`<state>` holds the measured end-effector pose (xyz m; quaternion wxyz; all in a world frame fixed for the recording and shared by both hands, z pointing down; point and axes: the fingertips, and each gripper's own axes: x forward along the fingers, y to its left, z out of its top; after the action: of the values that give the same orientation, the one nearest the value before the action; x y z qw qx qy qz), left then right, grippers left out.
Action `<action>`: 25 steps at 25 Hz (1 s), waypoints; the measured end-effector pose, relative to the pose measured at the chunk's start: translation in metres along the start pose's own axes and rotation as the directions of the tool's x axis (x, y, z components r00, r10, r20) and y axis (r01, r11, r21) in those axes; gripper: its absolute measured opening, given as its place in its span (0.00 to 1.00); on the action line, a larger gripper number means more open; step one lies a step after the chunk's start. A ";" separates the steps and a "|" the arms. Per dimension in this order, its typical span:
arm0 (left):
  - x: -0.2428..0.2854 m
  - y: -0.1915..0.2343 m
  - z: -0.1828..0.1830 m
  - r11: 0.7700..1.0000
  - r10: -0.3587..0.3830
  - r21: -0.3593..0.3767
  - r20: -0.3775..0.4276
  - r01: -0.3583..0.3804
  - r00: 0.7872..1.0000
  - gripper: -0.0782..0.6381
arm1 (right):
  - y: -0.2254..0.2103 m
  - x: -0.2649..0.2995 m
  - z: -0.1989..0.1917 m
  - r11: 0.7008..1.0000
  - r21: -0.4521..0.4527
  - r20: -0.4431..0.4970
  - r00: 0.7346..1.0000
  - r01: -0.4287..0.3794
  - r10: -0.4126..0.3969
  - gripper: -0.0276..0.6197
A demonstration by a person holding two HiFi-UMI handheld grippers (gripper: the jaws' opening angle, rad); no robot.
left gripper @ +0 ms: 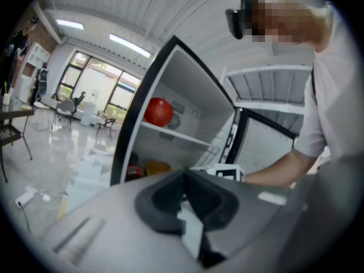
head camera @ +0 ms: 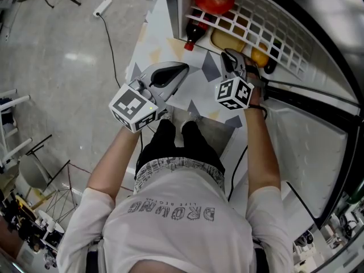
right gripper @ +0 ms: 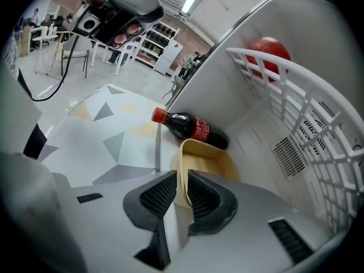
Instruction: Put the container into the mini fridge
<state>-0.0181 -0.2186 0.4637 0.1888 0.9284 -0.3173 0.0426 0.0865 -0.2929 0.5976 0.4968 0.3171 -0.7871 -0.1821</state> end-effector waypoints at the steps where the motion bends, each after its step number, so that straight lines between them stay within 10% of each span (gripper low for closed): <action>1: 0.000 0.000 0.000 1.000 -0.001 0.001 -0.002 0.001 1.000 0.12 | -0.001 -0.001 0.001 1.000 0.009 0.004 1.000 0.002 -0.002 0.13; 25: -0.018 -0.019 0.032 0.994 -0.066 0.090 -0.020 0.067 0.998 0.12 | -0.035 -0.093 0.033 0.952 0.266 0.092 0.979 0.152 -0.182 0.08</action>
<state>-0.0221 -0.2060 0.4244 0.1504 0.9457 -0.2822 0.0587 0.0966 -0.2568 0.4999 0.3876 0.4334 -0.8018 -0.1377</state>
